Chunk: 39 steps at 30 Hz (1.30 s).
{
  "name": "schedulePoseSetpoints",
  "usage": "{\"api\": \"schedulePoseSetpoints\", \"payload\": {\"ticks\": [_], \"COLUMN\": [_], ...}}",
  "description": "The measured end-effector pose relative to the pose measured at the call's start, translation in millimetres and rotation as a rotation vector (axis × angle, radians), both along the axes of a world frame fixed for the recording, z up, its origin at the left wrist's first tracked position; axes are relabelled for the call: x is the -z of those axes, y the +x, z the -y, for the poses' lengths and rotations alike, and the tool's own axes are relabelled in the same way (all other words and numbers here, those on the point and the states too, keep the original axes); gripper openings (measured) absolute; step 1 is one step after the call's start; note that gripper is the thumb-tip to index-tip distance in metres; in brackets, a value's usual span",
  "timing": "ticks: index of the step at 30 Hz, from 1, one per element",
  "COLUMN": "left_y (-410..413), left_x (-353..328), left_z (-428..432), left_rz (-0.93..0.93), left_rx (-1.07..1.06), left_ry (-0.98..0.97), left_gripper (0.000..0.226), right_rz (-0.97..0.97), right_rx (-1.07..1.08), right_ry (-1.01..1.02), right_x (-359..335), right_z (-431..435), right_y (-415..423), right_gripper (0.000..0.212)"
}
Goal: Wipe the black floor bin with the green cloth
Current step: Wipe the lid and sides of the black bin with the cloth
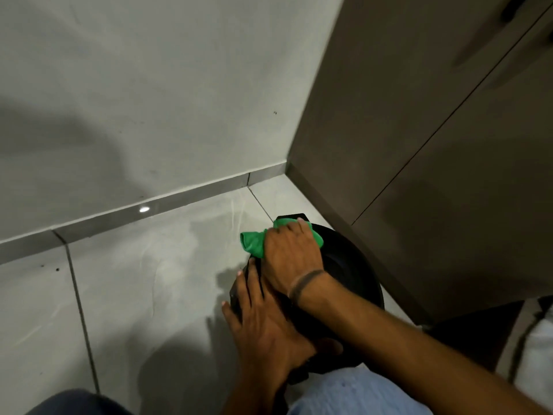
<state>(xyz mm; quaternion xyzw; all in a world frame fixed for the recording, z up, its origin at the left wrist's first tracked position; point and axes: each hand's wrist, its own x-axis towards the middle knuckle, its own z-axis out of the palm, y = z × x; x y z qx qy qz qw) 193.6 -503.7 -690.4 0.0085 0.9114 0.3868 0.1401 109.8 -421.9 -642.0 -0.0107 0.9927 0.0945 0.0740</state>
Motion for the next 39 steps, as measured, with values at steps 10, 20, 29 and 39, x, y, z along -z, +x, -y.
{"api": "schedulePoseSetpoints", "payload": {"ticks": [10, 20, 29, 39], "left_y": [3, 6, 7, 1], "left_x": [-2, -6, -4, 15], "left_z": [-1, -1, -3, -5], "left_rz": [-0.055, -0.052, -0.133, -0.236], "left_rx": [0.006, 0.055, 0.051, 0.085], "left_ry": [-0.011, -0.05, -0.052, -0.13], "left_gripper": [0.148, 0.183, 0.169, 0.133], "right_rz": [-0.08, -0.293, -0.237, -0.14], "right_rx": [0.061, 0.416, 0.16, -0.148], "right_ry": [-0.543, -0.613, -0.806, -0.696], "right_x": [6, 10, 40, 51], "right_z": [-33, -93, -119, -75], "right_y": [51, 60, 195, 125], "right_gripper": [0.053, 0.062, 0.062, 0.062]}}
